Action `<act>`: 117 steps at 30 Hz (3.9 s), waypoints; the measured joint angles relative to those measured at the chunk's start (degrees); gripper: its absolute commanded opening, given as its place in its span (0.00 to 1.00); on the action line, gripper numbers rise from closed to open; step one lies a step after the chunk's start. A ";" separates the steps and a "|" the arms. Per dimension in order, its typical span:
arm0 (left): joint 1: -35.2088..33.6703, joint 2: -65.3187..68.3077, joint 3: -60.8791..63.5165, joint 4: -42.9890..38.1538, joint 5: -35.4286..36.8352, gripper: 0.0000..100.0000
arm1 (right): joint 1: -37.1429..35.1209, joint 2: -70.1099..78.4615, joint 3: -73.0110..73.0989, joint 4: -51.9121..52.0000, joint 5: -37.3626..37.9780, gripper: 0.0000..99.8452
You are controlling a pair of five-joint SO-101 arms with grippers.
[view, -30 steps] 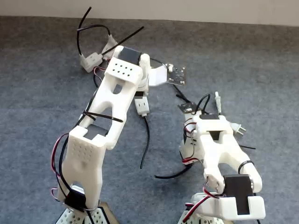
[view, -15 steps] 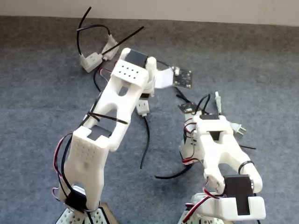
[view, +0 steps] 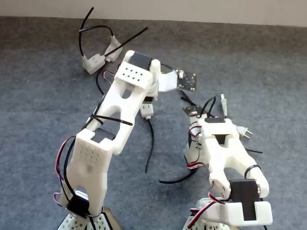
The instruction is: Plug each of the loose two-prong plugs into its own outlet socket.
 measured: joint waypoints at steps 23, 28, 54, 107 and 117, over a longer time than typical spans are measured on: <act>-2.20 0.62 -3.34 2.02 0.00 0.01 | -0.09 0.00 0.00 -0.18 0.00 0.40; -2.11 0.62 -3.34 2.11 0.00 0.01 | -0.09 0.00 0.00 -0.18 0.00 0.40; -2.20 7.03 -8.09 1.76 1.41 0.01 | -0.18 0.00 0.09 -0.18 0.00 0.40; 2.55 -2.64 16.70 8.18 -5.63 0.01 | -0.26 0.09 0.18 -0.18 0.00 0.40; 4.22 2.73 11.25 9.67 -5.54 0.01 | -0.26 0.09 0.18 -0.18 0.00 0.40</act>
